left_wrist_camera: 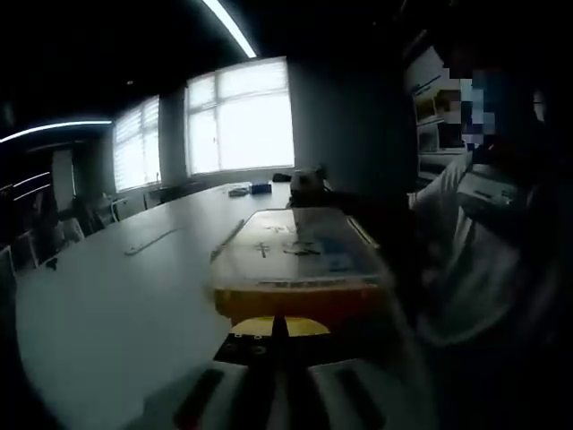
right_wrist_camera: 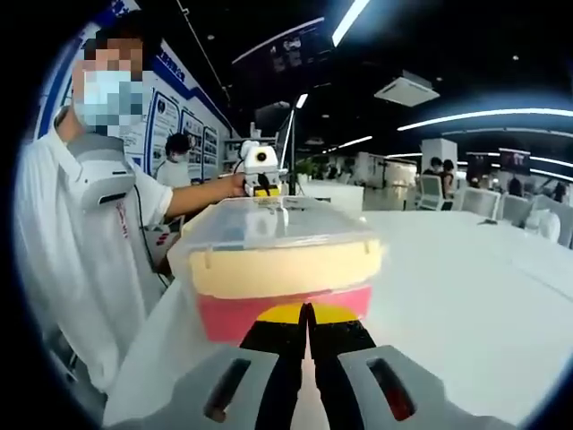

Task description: Arrange the small medicine boxes into an aligned row inside the storage area until every box is upright, visible, and separated from the surrounding clutter.

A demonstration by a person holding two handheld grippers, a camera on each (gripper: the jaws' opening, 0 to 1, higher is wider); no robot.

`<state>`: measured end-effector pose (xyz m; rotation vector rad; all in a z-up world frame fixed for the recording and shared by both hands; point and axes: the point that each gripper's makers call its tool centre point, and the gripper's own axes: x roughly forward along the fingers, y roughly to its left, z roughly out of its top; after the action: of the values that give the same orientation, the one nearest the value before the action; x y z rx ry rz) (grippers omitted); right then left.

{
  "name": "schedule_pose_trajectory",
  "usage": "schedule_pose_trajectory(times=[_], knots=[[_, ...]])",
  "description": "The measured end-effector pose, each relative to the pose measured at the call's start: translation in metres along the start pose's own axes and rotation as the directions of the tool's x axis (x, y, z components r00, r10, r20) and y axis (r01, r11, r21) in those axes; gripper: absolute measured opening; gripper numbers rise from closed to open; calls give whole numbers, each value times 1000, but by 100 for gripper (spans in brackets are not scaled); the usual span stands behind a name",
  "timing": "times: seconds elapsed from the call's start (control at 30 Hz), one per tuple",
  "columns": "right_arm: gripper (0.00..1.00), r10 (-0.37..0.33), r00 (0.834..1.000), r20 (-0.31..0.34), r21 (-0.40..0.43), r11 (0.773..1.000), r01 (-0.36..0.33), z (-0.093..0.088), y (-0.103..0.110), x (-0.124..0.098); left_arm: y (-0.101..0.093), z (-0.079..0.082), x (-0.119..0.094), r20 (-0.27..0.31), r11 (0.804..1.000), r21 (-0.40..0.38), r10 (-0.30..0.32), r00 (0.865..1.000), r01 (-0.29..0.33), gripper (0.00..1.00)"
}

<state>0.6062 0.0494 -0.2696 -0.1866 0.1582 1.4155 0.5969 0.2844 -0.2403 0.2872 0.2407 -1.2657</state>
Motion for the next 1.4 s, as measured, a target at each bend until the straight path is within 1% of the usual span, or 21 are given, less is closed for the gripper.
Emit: schedule_pose_trajectory(times=[0.23, 0.3, 0.5, 0.53, 0.57, 0.6, 0.63, 0.67, 0.73, 0.83, 0.97, 1.0, 1.03, 1.1, 1.13, 1.2, 1.23, 1.27, 1.3, 1.37, 1.4], knots=[[0, 16, 1000, -1, -7, 1000, -16, -1, -3, 0, -1, 0, 2, 9, 1000, 4, -4, 1000, 4, 0], [0, 26, 1000, -3, -18, 999, -26, -1, -4, 0, -1, -1, 3, 17, 1000, -10, -4, 1000, 4, 0], [0, 45, 999, 7, -7, 999, -45, -1, -4, 0, -1, -1, 5, 39, 999, -41, -18, 999, 20, 0], [0, 47, 999, 18, -8, 999, -47, 1, -3, 0, -2, 0, 7, 54, 998, -50, -27, 998, 30, 0], [0, 50, 999, 18, -12, 999, -50, 1, -2, 0, -3, -8, 9, 1, 998, -45, -32, 999, 32, 0], [0, 52, 998, 20, -9, 999, -52, 1, -2, -1, -3, -6, 11, 10, 999, -40, -28, 1000, 28, 0], [0, 54, 998, 21, 3, 999, -54, 2, -2, 0, -3, -9, 9, -11, 999, -34, -28, 1000, 28, 0], [0, 54, 998, 21, -1, 999, -54, 2, -1, -1, -3, -6, 9, 6, 999, -37, -33, 999, 34, 0], [0, 53, 998, 20, 1, 999, -53, 3, -1, -2, -3, -5, 10, 18, 998, -46, -37, 999, 38, 0], [0, 46, 999, 12, -9, 999, -46, 3, 1, -4, -1, -7, 8, 23, 999, -46, -23, 999, 24, 0], [0, 40, 999, 20, 3, 999, -40, 2, 0, -5, 0, -8, 6, 42, 998, -66, -7, 999, 10, 0], [0, 38, 999, 19, 9, 999, -38, 2, -1, -6, 5, -9, 5, 36, 999, -49, 26, 999, -24, 0], [0, 20, 1000, 11, 19, 1000, -20, 2, -3, -7, 5, -11, 5, 21, 999, -43, 24, 999, -23, 0], [0, 1, 1000, -5, 14, 1000, -1, 2, -6, -12, 11, -11, 2, 16, 998, -52, 44, 999, -43, 0], [0, -24, 1000, -4, 40, 999, 24, 5, -7, -21, 13, -14, 0, -6, 998, -35, 45, 999, -45, 0], [4, -50, 999, 5, 63, 997, 50, 11, -5, -31, 18, -14, -4, -5, 998, -46, 52, 999, -52, 0], [8, -69, 998, 4, 73, 995, 69, 13, -3, -34, 21, -14, -6, -6, 997, -47, 55, 998, -55, 3], [12, -77, 997, 1, 74, 994, 77, 14, 1, -39, 26, -14, -8, -7, 996, -53, 65, 998, -65, 9], [16, -88, 996, -3, 70, 994, 88, 15, 4, -41, 31, -15, -9, -12, 996, -58, 71, 997, -71, 13], [25, -102, 995, -12, 61, 993, 103, 14, 14, -48, 31, -18, -10, -24, 995, -81, 57, 998, -58, 16], [28, -104, 995, -12, 60, 993, 104, 13, 19, -51, 34, -20, -11, -23, 995, -82, 60, 998, -62, 17]])
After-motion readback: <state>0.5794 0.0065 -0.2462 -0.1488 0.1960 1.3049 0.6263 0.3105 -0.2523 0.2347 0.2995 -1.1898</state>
